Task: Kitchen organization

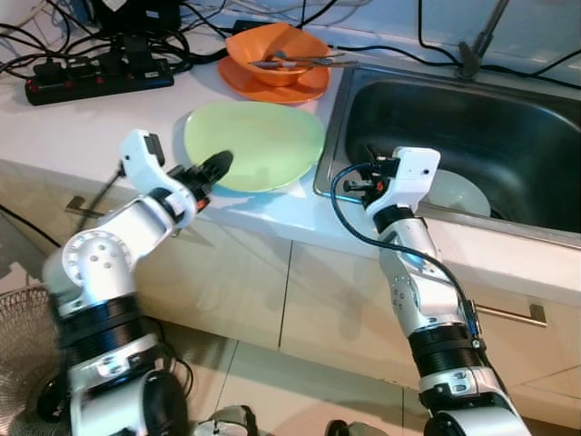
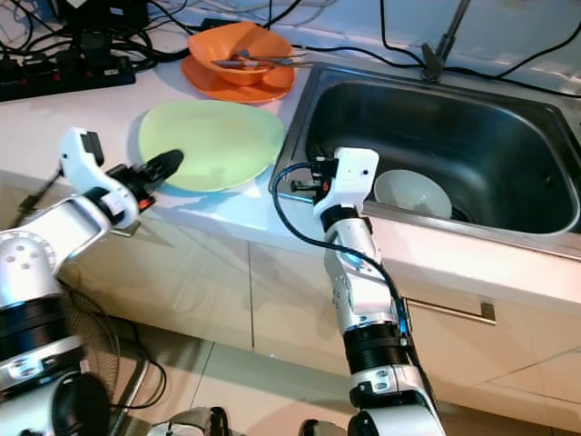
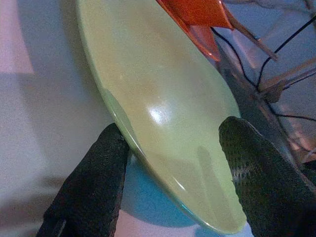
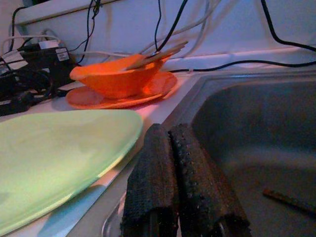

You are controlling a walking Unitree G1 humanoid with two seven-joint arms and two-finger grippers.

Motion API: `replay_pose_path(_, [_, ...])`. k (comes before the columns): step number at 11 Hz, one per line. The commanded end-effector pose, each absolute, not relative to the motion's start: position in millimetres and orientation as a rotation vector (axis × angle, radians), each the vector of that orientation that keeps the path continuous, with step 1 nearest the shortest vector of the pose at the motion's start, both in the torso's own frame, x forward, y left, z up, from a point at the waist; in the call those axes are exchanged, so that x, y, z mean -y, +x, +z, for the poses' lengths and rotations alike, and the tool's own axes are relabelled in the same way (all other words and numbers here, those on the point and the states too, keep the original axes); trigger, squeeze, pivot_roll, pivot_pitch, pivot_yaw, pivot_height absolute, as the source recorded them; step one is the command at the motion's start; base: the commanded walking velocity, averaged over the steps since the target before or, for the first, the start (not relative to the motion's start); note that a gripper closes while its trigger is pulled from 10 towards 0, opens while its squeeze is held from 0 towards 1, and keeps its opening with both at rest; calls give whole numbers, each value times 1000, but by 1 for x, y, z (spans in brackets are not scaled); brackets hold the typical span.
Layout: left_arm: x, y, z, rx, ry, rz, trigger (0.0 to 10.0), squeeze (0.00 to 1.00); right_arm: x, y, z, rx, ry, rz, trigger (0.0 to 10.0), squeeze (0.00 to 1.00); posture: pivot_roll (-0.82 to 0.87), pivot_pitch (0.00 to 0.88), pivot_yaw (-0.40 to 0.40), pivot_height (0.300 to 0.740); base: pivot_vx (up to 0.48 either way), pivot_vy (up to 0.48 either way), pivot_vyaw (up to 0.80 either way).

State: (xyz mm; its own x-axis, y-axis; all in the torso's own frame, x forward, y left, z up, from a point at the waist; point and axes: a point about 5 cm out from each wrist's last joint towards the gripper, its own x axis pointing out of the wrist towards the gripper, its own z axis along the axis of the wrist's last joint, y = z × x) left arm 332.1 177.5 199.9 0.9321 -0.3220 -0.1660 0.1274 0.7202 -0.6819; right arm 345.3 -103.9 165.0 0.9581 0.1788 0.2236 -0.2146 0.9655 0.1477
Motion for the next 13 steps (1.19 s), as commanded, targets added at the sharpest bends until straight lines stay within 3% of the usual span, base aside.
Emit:
replay_pose_path(1, [-171, 335, 200, -293, -766, -269, 10000, 0, 106, 345, 164, 204, 159, 197, 10000, 0, 60, 101, -20, 740, 0, 0, 0])
replay_pose_path(6, [-170, 335, 227, -119, -844, -311, 10000, 0, 103, 345, 163, 198, 158, 209, 10000, 0, 69, 98, -27, 740, 0, 0, 0])
replay_pose_path(10, [-144, 336, 208, -288, -806, -316, 10000, 0, 102, 345, 162, 199, 160, 207, 10000, 0, 63, 99, -23, 740, 0, 0, 0])
replay_pose_path(11, [-135, 336, 196, -370, -777, -313, 3216, 0, 103, 345, 162, 198, 159, 205, 10000, 0, 61, 100, -21, 740, 0, 0, 0])
replay_pose_path(12, [-132, 335, 192, -392, -781, -309, 0, 0, 104, 345, 162, 199, 159, 202, 10000, 0, 61, 101, -20, 740, 0, 0, 0])
replay_pose_path(13, [-125, 334, 187, -416, -774, -311, 0, 0, 103, 345, 161, 196, 159, 200, 10000, 0, 63, 101, -18, 740, 0, 0, 0])
